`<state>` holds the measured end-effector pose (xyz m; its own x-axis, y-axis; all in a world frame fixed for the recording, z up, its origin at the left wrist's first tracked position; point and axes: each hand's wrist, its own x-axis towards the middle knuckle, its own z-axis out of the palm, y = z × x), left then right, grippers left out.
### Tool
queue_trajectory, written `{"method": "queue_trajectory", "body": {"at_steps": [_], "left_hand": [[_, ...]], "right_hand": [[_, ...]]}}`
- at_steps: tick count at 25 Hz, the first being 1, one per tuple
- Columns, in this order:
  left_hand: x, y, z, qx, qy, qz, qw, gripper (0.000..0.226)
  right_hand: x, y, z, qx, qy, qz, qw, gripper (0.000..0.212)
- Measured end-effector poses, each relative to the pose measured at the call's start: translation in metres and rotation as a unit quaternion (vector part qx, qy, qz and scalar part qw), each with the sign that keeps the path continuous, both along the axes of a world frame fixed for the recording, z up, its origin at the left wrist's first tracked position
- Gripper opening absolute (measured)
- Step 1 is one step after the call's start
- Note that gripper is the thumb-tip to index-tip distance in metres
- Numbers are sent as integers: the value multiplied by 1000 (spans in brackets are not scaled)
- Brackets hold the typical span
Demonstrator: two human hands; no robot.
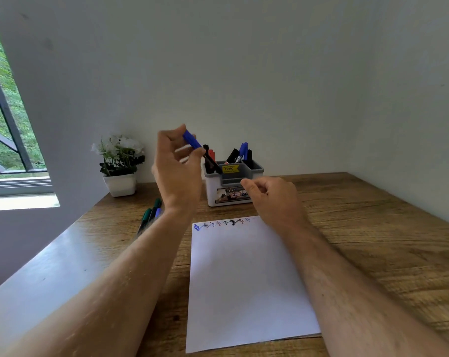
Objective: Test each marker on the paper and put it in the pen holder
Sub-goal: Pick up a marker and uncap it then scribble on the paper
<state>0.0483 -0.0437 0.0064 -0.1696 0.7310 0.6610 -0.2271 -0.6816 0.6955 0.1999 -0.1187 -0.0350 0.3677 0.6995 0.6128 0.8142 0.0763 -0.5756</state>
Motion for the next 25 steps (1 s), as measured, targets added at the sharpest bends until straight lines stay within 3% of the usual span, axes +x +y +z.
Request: {"method": "queue_trajectory", "body": {"at_steps": [3, 6, 11, 16, 20, 25], "left_hand": [[3, 10, 12, 53, 5, 42, 998, 42], [11, 25, 16, 56, 94, 77, 991, 42], [21, 49, 10, 8, 231, 97, 968, 51], [26, 65, 16, -47, 357, 124, 925, 57], [31, 71, 15, -71, 424, 127, 894, 55], [27, 52, 12, -94, 468, 153, 865, 70]], "right_hand": [[-3, 1, 0, -9, -24, 2, 1000, 44], [-3, 2, -1, -9, -45, 3, 999, 45], [-4, 5, -1, -26, -68, -5, 997, 48], [-4, 10, -3, -57, -101, -8, 993, 50], [-3, 12, -3, -62, -104, -14, 993, 51], [-4, 10, -2, -58, -98, -15, 993, 53]]}}
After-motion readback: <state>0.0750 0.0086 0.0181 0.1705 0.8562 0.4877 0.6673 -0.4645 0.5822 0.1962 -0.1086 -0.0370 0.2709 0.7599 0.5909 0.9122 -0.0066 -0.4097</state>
